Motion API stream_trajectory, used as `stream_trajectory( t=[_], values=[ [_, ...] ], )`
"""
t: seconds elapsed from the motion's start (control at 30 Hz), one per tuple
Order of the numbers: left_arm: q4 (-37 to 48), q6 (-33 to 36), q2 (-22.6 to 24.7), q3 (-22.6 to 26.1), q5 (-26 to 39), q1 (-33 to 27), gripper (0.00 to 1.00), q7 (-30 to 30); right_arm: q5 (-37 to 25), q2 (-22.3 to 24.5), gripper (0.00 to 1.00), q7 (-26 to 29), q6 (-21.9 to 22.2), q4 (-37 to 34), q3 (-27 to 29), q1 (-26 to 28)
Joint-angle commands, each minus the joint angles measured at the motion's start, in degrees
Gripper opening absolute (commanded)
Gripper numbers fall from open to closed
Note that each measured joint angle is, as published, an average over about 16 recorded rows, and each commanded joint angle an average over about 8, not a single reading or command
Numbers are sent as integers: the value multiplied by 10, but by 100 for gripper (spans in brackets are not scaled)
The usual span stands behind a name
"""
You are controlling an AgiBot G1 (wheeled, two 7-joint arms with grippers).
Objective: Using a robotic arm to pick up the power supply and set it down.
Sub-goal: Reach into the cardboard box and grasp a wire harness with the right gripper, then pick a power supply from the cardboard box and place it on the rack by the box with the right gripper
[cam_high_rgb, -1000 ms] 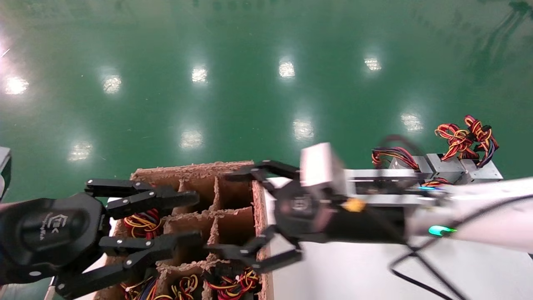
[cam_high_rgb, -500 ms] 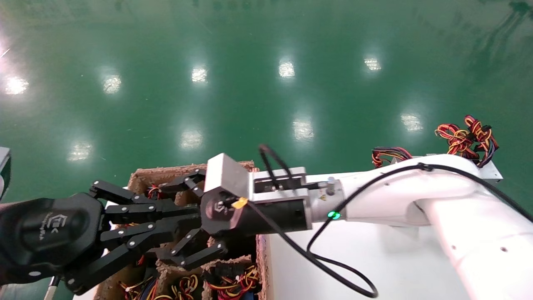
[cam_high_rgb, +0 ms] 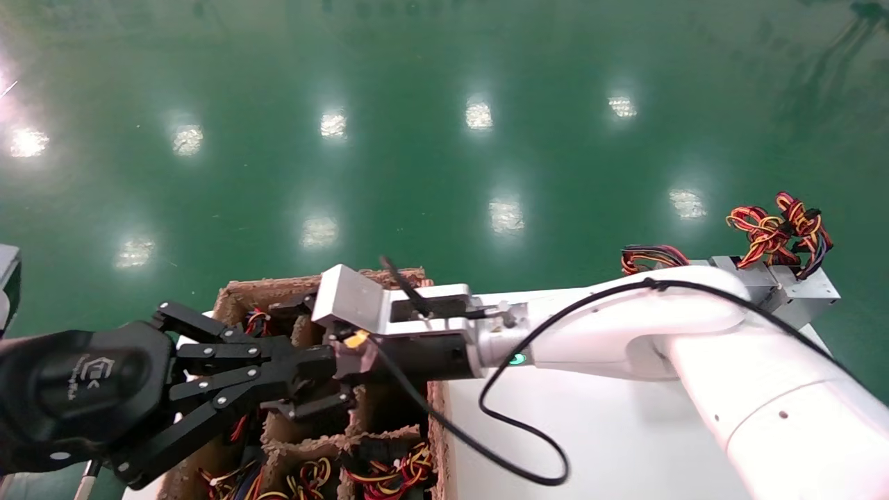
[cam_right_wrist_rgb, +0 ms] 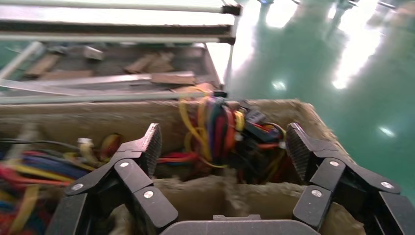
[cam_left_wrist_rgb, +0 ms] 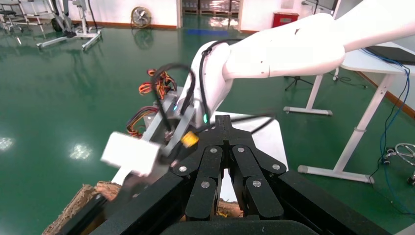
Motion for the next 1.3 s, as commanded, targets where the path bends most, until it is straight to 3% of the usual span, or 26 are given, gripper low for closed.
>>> stream_trajectory(
  t=[0.03,0.23,0.5,1.0,1.3],
  values=[
    [0,0,0,0,0,0,0,0,11,-1,0,2,36,13,-20,-4],
    [0,0,0,0,0,0,0,0,55,1,0,16,95,47,-75,-3],
    [0,0,0,0,0,0,0,0,98,3,0,20,122,68,-141,2],
    [0,0,0,0,0,0,0,0,156,6,0,3,124,59,-213,20],
    [0,0,0,0,0,0,0,0,197,9,0,-11,97,43,-225,32]
  ],
)
